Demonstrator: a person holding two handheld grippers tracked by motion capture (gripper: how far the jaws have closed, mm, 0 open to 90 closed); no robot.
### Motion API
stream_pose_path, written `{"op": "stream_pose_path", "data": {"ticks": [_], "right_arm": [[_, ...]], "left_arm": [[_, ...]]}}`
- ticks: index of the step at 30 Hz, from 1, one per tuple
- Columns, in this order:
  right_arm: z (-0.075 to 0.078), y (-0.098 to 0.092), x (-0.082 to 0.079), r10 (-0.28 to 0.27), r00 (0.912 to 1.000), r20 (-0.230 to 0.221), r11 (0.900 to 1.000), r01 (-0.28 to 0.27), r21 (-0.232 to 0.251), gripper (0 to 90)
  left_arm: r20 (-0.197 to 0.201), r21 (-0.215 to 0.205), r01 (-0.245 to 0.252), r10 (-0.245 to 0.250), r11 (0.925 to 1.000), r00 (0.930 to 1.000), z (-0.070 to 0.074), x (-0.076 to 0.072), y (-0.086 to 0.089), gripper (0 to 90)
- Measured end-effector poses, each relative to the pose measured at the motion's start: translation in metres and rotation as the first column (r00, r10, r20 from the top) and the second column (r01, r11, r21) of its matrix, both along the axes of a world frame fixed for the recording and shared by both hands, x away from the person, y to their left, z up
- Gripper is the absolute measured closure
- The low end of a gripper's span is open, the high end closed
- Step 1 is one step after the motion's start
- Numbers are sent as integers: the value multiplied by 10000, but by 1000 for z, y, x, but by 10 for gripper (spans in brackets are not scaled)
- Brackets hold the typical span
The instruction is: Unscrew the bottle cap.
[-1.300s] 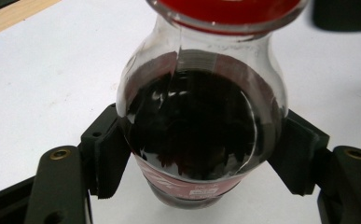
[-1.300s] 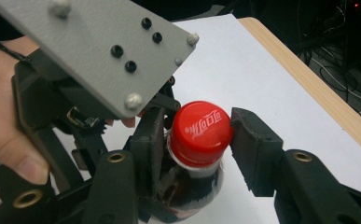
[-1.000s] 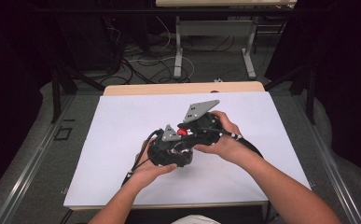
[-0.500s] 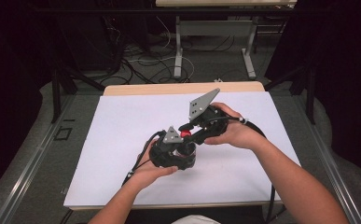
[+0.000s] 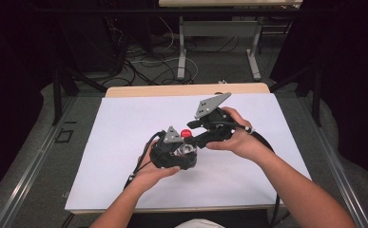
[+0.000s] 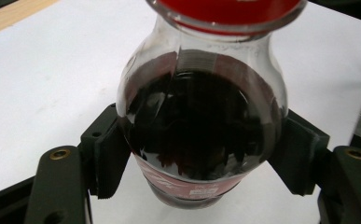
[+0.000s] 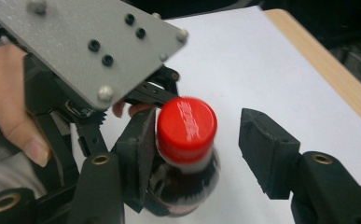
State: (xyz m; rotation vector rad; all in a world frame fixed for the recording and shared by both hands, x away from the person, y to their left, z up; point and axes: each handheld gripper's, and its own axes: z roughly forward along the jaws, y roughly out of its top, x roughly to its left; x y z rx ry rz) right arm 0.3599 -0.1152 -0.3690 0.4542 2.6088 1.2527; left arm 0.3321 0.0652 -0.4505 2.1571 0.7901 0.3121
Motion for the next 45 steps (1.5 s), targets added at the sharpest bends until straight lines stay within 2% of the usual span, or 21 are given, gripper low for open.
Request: {"op": "stream_pose_path", "data": {"ticks": [1,5,9,14,16,17,22,25,28,30,31,32,33,35,38,41,43,45], "right_arm": [[0,-1,-2,-373,9988,-309,9993,374,41,461],[-2,1,-8,-1132,9932,-264,9929,1141,336,501],[-4,8,-13,-1209,9926,-82,9924,1210,222,536],[-7,16,-17,-1136,9925,461,9934,1142,-102,562],[-7,18,-16,-1039,9935,461,9946,1041,-10,562],[-7,19,-16,-1066,9934,424,9942,1072,-124,567],[-7,21,-12,-750,9963,412,9970,757,-154,599],[-4,20,-8,-347,9992,180,9986,354,-392,603],[-1,18,-1,525,9986,-64,9972,-527,-526,605],[1,15,4,1143,9931,-265,9915,-1157,-595,605],[2,15,6,1571,9873,-255,9850,-1585,-684,606],[3,14,7,1812,9831,-273,9805,-1827,-723,606],[4,13,8,2046,9784,-302,9755,-2064,-767,606],[5,11,9,2476,9684,-306,9648,-2493,-833,606],[6,9,9,2704,9622,-333,9586,-2723,-830,606],[6,9,9,2721,9620,-204,9583,-2729,-845,604],[6,10,8,2576,9659,-246,9624,-2587,-833,592],[6,10,6,2353,9714,-300,9684,-2370,-775,523]], "left_arm": [[13,-27,-74,74,10000,10000,0,1,0,300],[-29,47,-205,205,9998,9998,-1,1,0,300],[20,89,-147,147,9999,9999,-1,1,-1,300],[27,107,-148,147,9998,9999,-1,-1,-3,300],[36,55,-146,145,9999,9999,-1,-2,-4,300],[65,97,-145,144,9998,9999,-1,-2,-4,300],[46,95,-41,41,9999,10000,0,-2,-4,300],[-9,190,182,-182,9997,9998,0,-3,-4,301],[-20,19,328,-328,9995,9995,0,-3,-4,301],[-20,60,489,-488,9988,9988,1,-4,-4,301],[28,183,670,-671,9976,9977,2,-4,-3,301],[-97,204,813,-811,9965,9967,3,-5,-3,301],[70,140,782,-783,9968,9969,2,-6,-5,301],[109,82,911,-911,9958,9958,2,-6,-5,300],[-47,133,1119,-1119,9936,9937,4,-7,-5,300],[10,186,1103,-1103,9937,9939,5,-6,-5,301],[-45,188,1066,-1065,9941,9943,5,-6,-4,301],[109,162,891,-893,9959,9959,4,-5,-3,300]]}}
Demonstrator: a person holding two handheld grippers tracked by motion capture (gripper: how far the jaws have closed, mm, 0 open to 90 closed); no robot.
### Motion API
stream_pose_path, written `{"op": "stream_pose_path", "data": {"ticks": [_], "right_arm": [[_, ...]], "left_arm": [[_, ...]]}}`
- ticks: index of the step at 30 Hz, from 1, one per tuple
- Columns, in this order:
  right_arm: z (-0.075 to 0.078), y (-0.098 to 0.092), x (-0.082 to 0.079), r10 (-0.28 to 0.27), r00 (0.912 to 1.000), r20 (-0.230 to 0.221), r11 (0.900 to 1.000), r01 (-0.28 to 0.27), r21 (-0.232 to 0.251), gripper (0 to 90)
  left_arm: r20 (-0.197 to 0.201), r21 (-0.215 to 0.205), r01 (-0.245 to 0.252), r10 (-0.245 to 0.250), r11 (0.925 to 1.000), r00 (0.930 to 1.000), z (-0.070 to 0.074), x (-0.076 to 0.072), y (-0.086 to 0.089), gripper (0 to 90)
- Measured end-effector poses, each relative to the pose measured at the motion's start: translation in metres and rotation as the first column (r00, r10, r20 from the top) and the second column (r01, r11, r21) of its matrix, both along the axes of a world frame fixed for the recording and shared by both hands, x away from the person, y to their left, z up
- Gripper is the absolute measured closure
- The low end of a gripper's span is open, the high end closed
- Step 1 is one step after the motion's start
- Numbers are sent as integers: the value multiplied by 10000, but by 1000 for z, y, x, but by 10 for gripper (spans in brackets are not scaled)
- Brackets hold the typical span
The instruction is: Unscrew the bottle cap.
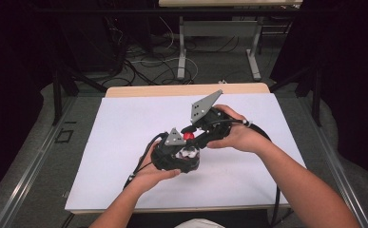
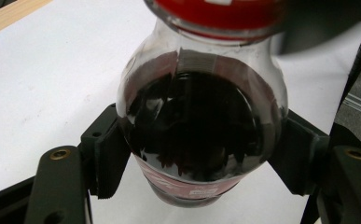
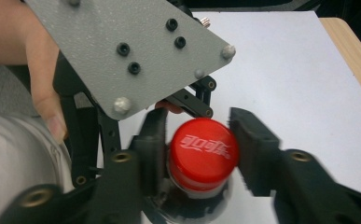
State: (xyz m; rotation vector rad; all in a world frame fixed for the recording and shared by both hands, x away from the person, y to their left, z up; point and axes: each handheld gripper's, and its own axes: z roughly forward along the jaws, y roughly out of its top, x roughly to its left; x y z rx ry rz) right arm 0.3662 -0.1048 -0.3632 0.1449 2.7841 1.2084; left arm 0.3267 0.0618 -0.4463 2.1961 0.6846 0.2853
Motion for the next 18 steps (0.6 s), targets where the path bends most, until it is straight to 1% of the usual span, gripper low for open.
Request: {"op": "stream_pose_path", "data": {"ticks": [1,2,3,4,5,6,7,8,9,11,12,13,14,15,16,17,18], "right_arm": [[-1,0,0,-61,9996,264,10000,60,17,500],[-1,1,-2,-262,9992,294,9996,263,-39,492],[-1,1,-3,-416,9983,419,9991,417,-14,482],[-1,1,-5,-640,9974,329,9979,640,39,463],[-2,1,-7,-843,9957,379,9964,839,123,454],[-2,0,-7,-906,9949,448,9959,902,104,450],[-2,0,-9,-1117,9924,509,9937,1114,91,447],[-3,-1,-10,-1402,9881,638,9900,1389,238,447],[-4,-1,-11,-1586,9850,682,9873,1575,222,447],[-5,-2,-14,-2009,9772,685,9792,1984,420,449],[-5,-3,-15,-2147,9737,759,9758,2106,592,452],[-5,-4,-17,-2376,9685,743,9702,2329,668,459],[-6,-4,-18,-2391,9665,934,9698,2329,721,465],[-6,-4,-18,-2423,9650,1001,9690,2356,746,468],[-7,-4,-18,-2461,9647,940,9676,2389,818,479],[-8,-4,-19,-2518,9641,841,9662,2456,782,490],[-9,-3,-19,-2530,9637,858,9653,2455,889,498]], "left_arm": [[-12,-7,-34,34,10000,10000,0,0,0,300],[-77,-62,-156,156,9999,9998,0,0,1,300],[-28,-92,-189,188,9998,9998,0,1,1,301],[-64,-70,-249,248,9997,9997,0,1,2,300],[-73,-73,-352,352,9994,9994,1,2,3,300],[-60,-82,-397,397,9992,9992,1,3,4,300],[-26,-62,-502,502,9987,9987,1,3,5,300],[-30,-67,-613,613,9981,9981,1,4,5,300],[-139,-46,-697,696,9976,9975,1,4,6,300],[-219,-143,-844,841,9963,9962,0,5,7,300],[-187,-92,-904,902,9959,9958,0,5,7,300],[-111,-176,-1015,1013,9947,9948,-1,5,6,300],[-145,-129,-1057,1055,9943,9943,-1,5,6,300],[-120,-119,-1057,1056,9943,9943,-1,6,6,300],[-109,-106,-1055,1054,9944,9944,-1,6,5,300],[-94,-74,-1050,1050,9944,9944,-1,5,5,300],[-73,-75,-1054,1054,9944,9944,-2,5,4,300]]}}
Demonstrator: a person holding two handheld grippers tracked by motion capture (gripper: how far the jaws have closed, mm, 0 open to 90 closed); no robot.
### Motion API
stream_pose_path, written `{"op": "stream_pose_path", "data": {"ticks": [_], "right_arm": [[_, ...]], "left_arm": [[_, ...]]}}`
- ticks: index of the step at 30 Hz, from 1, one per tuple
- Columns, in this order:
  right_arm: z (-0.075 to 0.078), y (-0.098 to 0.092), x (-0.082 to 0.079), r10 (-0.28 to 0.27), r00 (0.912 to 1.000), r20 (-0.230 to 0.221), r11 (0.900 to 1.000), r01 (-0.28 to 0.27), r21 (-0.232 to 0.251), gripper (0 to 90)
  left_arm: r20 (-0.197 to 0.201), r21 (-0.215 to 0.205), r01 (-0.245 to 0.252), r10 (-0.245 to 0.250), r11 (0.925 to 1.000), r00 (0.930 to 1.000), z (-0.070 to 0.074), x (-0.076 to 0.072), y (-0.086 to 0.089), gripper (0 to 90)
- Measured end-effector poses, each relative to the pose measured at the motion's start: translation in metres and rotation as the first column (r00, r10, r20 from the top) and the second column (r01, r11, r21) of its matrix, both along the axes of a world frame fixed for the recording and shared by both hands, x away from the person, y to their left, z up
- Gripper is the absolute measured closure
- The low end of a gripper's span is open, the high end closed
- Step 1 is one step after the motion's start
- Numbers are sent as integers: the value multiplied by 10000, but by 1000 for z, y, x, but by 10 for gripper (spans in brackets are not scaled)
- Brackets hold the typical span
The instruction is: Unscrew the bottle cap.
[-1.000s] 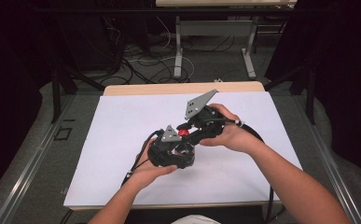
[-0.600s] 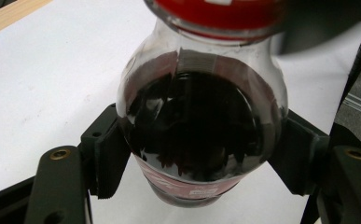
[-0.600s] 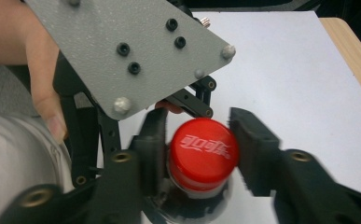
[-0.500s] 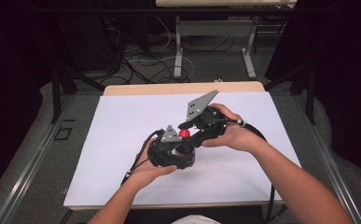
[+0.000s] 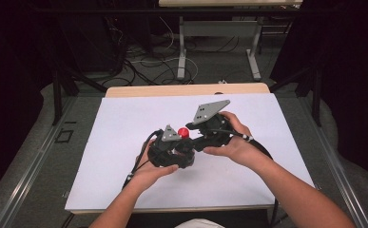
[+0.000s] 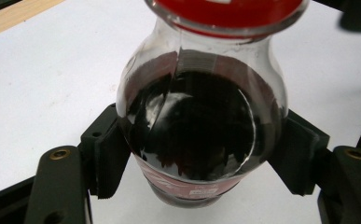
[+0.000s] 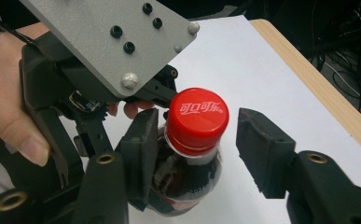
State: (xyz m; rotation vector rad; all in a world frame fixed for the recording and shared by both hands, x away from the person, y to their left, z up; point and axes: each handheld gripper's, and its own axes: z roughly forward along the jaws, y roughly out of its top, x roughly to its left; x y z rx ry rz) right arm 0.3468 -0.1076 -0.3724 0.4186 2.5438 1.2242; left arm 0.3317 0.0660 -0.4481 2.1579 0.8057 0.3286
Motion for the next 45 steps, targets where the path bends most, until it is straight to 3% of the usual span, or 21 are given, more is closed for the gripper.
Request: {"op": "stream_pose_path", "data": {"ticks": [2,5,9,13,16,18,22,23,26,28,30,36,43,45], "right_arm": [[-1,2,-3,-42,10000,-72,10000,41,-23,526],[-3,7,-5,-67,9996,278,9998,72,-182,533],[-3,10,-3,-6,9995,311,9999,11,-154,569],[0,11,1,320,9995,-7,9993,-320,-213,588],[3,9,7,917,9952,-350,9952,-928,-323,605],[6,7,12,1479,9866,-686,9872,-1515,-501,606],[8,4,22,2626,9595,-1019,9610,-2695,-614,608],[9,3,22,2682,9552,-1251,9586,-2775,-639,608],[10,1,26,3205,9414,-1052,9427,-3279,-622,610],[12,-1,27,3339,9368,-1049,9392,-3401,-479,610],[14,-3,28,3226,9412,-1007,9441,-3275,-368,610],[16,-7,27,2884,9516,-1065,9553,-2935,-359,609],[14,-10,27,2807,9542,-1032,9572,-2863,-435,609],[13,-11,26,2669,9590,-957,9618,-2713,-359,609]], "left_arm": [[8,18,3,-3,10000,10000,0,-1,-1,300],[-74,63,48,-47,10000,10000,0,-2,-3,300],[-39,91,201,-200,9998,9998,0,-4,-4,300],[25,138,300,-301,9995,9995,0,-4,-4,300],[-1,276,593,-594,9979,9982,1,-4,-4,300],[-54,123,742,-741,9972,9972,1,-5,-4,300],[-35,207,1050,-1050,9943,9945,0,-6,-6,300],[26,237,1105,-1106,9936,9939,0,-6,-6,300],[-256,312,1325,-1317,9907,9910,0,-6,-5,301],[-284,285,1296,-1288,9912,9913,0,-6,-5,301],[-107,214,1164,-1162,9930,9932,-2,-5,-6,301],[-105,175,1049,-1047,9943,9944,-2,-4,-4,300],[-147,154,893,-891,9959,9959,-3,0,-1,300],[-138,121,836,-834,9964,9964,-3,1,0,300]]}}
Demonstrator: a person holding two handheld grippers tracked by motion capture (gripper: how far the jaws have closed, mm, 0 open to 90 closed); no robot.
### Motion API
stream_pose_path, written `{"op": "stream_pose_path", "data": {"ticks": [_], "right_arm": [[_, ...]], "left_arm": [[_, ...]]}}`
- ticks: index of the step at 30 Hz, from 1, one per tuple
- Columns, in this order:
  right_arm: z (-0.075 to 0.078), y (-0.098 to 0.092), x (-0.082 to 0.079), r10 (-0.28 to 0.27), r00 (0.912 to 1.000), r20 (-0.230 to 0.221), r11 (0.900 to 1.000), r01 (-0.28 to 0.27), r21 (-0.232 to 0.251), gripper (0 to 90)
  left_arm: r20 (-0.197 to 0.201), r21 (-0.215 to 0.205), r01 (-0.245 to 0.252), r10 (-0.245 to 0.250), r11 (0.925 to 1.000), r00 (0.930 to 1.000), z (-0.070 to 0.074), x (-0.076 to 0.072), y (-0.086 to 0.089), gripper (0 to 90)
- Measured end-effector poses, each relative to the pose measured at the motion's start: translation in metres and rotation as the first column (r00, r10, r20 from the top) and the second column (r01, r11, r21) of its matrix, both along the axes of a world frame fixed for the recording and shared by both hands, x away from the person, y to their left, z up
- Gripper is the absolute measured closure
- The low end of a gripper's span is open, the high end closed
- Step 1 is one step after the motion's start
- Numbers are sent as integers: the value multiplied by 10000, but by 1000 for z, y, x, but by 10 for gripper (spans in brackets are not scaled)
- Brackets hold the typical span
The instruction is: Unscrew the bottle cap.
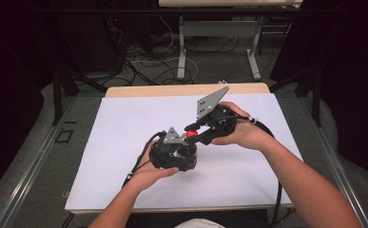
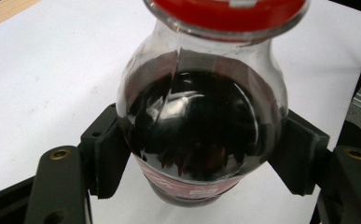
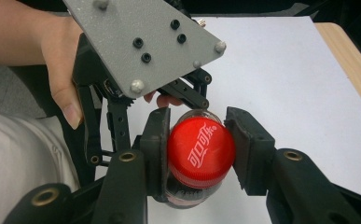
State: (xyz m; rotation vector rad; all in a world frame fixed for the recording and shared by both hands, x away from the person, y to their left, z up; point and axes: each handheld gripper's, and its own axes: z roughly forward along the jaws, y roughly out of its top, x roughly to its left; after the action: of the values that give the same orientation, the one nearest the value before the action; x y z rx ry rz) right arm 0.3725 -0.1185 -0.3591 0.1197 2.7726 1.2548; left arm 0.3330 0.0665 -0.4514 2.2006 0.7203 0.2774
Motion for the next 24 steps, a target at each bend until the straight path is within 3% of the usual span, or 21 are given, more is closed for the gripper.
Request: {"op": "stream_pose_path", "data": {"ticks": [12,20,24], "right_arm": [[-10,-16,-4,-640,9979,-117,9979,641,17,609],[-20,-31,-8,-1624,9866,-149,9867,1624,-18,609],[-27,-37,-10,-1840,9823,-355,9829,1839,-57,609]], "left_arm": [[-77,-163,-467,465,9988,9989,-3,8,6,300],[-18,-244,-682,682,9974,9977,1,14,10,300],[15,-298,-767,768,9966,9970,4,18,9,300]]}}
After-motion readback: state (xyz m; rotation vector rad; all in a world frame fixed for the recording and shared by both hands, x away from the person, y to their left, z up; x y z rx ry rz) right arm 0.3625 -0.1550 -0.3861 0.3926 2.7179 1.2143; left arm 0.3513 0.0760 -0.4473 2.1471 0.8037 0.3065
